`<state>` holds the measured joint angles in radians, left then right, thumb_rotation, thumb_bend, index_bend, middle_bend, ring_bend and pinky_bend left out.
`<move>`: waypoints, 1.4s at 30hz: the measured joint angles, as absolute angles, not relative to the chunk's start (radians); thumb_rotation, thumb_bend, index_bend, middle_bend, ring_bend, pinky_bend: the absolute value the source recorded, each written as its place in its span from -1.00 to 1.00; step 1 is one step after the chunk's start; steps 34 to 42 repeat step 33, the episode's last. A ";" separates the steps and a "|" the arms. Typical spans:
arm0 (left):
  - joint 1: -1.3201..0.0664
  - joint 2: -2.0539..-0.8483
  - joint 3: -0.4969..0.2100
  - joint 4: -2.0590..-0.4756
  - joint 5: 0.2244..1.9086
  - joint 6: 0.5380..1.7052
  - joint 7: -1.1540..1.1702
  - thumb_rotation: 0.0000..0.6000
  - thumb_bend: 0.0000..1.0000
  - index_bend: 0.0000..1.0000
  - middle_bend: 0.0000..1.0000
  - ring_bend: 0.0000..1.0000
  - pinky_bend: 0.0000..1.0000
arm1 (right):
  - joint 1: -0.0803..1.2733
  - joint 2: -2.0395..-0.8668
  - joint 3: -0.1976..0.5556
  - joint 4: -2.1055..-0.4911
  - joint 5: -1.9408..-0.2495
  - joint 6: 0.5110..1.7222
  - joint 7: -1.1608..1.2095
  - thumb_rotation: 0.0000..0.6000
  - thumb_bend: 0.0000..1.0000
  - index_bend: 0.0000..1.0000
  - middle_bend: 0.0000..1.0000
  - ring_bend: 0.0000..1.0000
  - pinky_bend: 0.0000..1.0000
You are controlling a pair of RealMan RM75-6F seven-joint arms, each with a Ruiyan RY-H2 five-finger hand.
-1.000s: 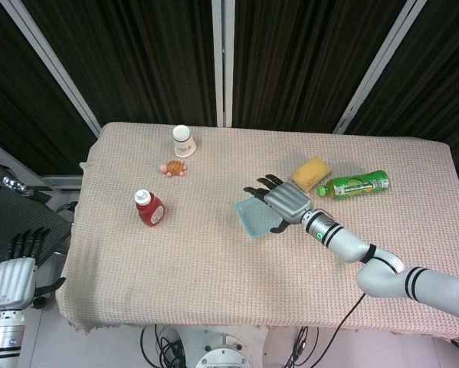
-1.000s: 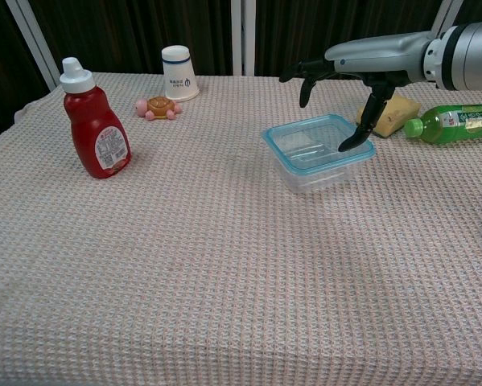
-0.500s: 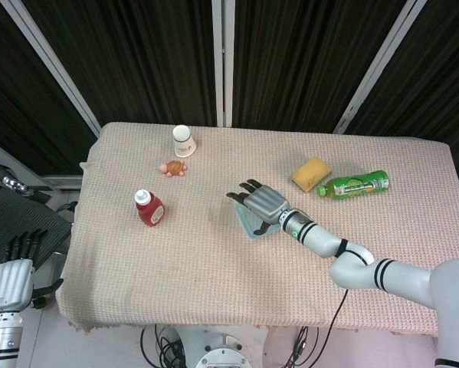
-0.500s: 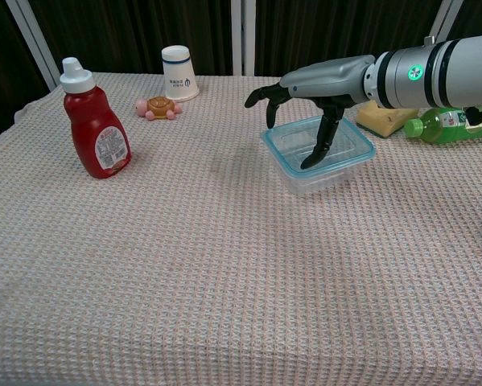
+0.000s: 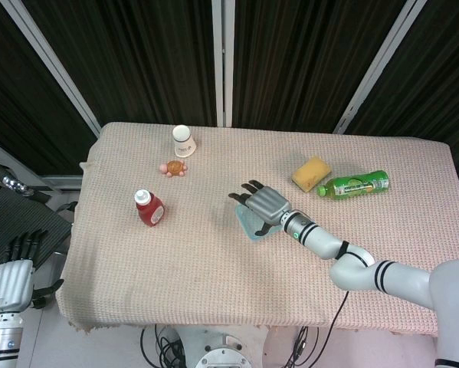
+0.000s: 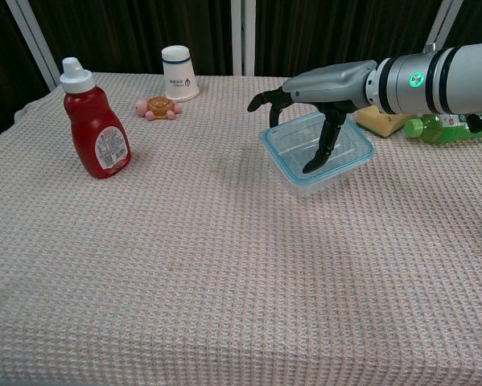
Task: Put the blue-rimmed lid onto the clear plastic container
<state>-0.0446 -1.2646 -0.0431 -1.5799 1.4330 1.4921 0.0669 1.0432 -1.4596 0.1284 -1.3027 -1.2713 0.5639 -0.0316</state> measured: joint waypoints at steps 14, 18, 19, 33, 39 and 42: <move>-0.047 -1.266 -0.060 -1.571 1.448 1.521 0.070 1.00 -1.00 -0.81 -0.88 -1.00 -1.00 | 0.839 -1.219 0.108 -1.538 -1.343 0.873 -0.003 1.00 -0.91 -1.00 -0.72 -1.00 -1.00; -0.054 -1.268 -0.067 -1.566 1.452 1.521 0.073 1.00 -1.00 -0.81 -0.88 -1.00 -1.00 | 0.713 -1.159 0.074 -1.597 -1.368 1.040 0.003 1.00 -0.90 -1.00 -0.88 -1.00 -1.00; -0.055 -1.268 -0.069 -1.566 1.454 1.523 0.074 1.00 -1.00 -0.81 -0.88 -1.00 -1.00 | 0.668 -1.143 0.061 -1.611 -1.377 1.096 0.008 1.00 -0.90 -1.00 -0.92 -1.00 -1.00; -0.068 -1.275 -0.079 -1.575 1.479 1.546 0.125 1.00 -1.00 -0.81 -0.88 -1.00 -1.00 | 0.240 -1.096 -0.085 -1.618 -1.564 1.574 0.133 1.00 -0.87 -1.00 -1.00 -1.00 -1.00; -0.068 -1.275 -0.079 -1.575 1.479 1.546 0.125 1.00 -1.00 -0.81 -0.88 -1.00 -1.00 | 0.240 -1.096 -0.085 -1.618 -1.564 1.574 0.133 1.00 -0.87 -1.00 -1.00 -1.00 -1.00; -0.068 -1.275 -0.079 -1.575 1.479 1.546 0.125 1.00 -1.00 -0.81 -0.88 -1.00 -1.00 | 0.240 -1.096 -0.085 -1.618 -1.564 1.574 0.133 1.00 -0.87 -1.00 -1.00 -1.00 -1.00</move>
